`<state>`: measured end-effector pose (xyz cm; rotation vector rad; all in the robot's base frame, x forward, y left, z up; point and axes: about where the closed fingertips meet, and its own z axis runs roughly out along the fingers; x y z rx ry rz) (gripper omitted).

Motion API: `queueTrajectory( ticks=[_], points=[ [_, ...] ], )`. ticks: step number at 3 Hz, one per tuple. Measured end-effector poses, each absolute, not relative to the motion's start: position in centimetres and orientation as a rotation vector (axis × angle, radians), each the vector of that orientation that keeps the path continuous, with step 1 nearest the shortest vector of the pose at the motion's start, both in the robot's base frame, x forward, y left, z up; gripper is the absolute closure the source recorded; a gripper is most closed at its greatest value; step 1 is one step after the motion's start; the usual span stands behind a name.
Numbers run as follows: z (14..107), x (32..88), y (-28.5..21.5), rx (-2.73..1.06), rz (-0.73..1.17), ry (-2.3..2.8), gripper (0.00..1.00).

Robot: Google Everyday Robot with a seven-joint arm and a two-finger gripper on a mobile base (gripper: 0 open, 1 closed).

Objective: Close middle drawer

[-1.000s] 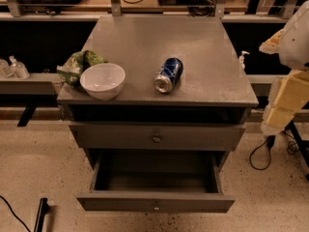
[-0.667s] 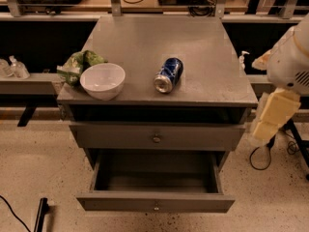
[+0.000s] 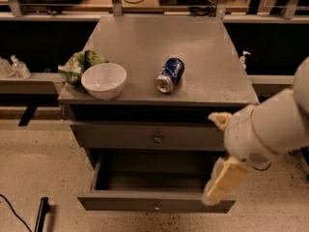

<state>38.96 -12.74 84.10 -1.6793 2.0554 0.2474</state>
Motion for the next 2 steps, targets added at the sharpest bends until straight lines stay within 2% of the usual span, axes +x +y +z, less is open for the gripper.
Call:
queueTrajectory(
  ticks=[1,2],
  points=[
    [81.85,37.29,-10.41,-1.64,0.319,2.019,0.0],
    [81.64,37.39,-10.34,-1.635,0.328,2.022,0.0]
  ],
)
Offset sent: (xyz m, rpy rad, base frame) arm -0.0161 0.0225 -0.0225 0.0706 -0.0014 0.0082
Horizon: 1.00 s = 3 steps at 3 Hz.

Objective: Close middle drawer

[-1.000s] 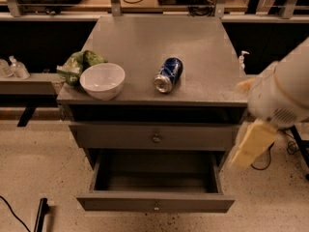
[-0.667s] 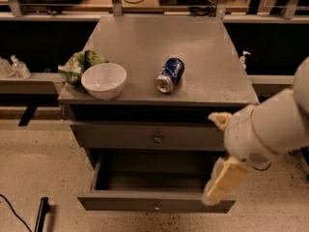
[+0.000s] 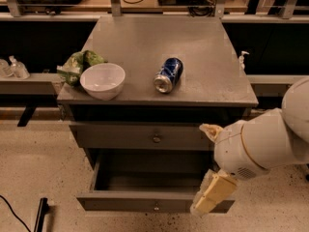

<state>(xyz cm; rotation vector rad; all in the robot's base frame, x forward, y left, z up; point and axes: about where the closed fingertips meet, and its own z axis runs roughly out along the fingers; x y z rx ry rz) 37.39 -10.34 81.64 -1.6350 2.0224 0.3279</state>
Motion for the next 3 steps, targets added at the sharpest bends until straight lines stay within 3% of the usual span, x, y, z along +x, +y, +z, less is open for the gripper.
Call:
queueTrajectory(
  ticks=[1,3],
  points=[
    [76.9,38.9,-8.7,-1.635,0.477,1.992,0.0],
    [59.3,36.3,-2.8,-1.621,0.785,1.866,0.0]
  ],
)
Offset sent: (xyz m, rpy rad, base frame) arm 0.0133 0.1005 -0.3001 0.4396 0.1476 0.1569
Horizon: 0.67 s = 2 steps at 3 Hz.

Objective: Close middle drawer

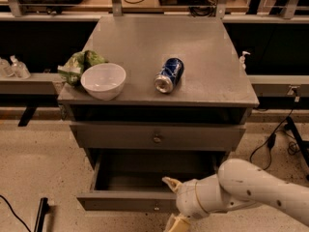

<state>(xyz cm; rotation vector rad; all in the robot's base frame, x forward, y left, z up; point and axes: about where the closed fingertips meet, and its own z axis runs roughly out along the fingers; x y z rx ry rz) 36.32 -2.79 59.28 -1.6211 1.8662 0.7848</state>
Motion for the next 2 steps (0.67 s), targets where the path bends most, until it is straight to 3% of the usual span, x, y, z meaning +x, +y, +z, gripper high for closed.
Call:
queueTrajectory(
  ticks=[1,2],
  points=[
    [50.84,35.08,-2.8,-1.521,0.91,1.884,0.0],
    [50.16,34.57,-2.34,-1.508,0.947,1.886,0.0]
  ],
)
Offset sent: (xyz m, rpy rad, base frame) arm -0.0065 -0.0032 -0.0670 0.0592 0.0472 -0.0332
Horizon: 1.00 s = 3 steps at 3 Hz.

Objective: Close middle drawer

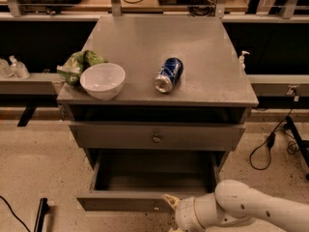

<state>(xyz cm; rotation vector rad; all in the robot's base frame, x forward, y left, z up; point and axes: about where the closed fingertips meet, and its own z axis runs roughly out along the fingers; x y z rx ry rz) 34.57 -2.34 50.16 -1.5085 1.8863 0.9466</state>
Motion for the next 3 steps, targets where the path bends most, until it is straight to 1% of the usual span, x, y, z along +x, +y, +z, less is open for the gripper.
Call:
queueTrajectory(
  ticks=[1,2,3],
  points=[
    [48.6,35.0,-2.9,-1.527,0.974,1.916,0.0],
    [46.4,35.0,-5.0,-1.551,0.955,1.992,0.18],
    [44.5,34.6,-7.8,-1.573,0.946,2.014,0.49]
  ],
)
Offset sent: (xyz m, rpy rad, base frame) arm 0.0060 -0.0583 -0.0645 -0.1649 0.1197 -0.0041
